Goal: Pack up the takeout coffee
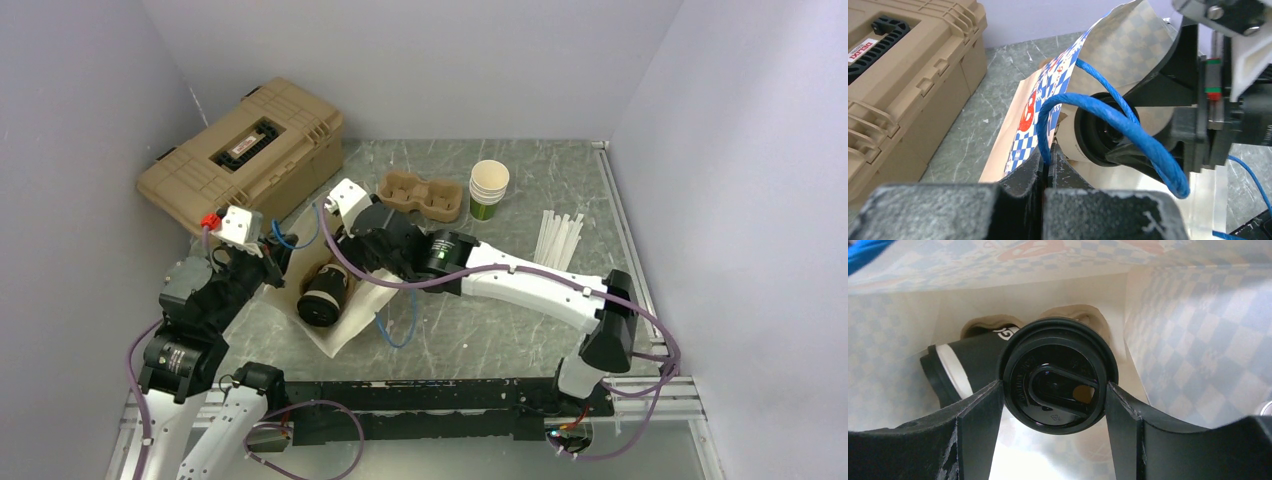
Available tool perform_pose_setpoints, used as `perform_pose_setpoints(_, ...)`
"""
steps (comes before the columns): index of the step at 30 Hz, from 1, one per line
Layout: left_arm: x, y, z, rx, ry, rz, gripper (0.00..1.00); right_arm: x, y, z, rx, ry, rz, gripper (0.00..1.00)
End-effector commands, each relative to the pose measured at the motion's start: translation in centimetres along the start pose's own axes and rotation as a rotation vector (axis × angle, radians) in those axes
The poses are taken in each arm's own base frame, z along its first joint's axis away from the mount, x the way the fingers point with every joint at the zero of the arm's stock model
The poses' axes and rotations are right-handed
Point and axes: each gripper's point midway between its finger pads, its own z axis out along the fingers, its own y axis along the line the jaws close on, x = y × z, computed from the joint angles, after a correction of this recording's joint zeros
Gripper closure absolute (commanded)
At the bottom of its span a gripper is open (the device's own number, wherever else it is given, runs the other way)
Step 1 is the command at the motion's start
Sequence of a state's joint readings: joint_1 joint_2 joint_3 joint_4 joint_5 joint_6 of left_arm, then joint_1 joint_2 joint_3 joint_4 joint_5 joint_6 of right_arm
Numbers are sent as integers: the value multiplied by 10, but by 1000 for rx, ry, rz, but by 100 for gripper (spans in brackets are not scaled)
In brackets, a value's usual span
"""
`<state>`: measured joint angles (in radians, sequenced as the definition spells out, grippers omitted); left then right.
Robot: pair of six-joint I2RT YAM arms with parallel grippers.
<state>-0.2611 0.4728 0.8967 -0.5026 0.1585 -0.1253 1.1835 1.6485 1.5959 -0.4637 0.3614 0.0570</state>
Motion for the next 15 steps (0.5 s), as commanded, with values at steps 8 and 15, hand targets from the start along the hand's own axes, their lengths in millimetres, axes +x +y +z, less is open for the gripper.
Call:
perform_pose_setpoints(8,-17,-9,-4,41,-39,-17,100,2,-6,34,17,-43,37,52)
perform_pose_setpoints(15,-9,-7,0,35,-22,-9,100,3,-7,50,9,-47,64,52)
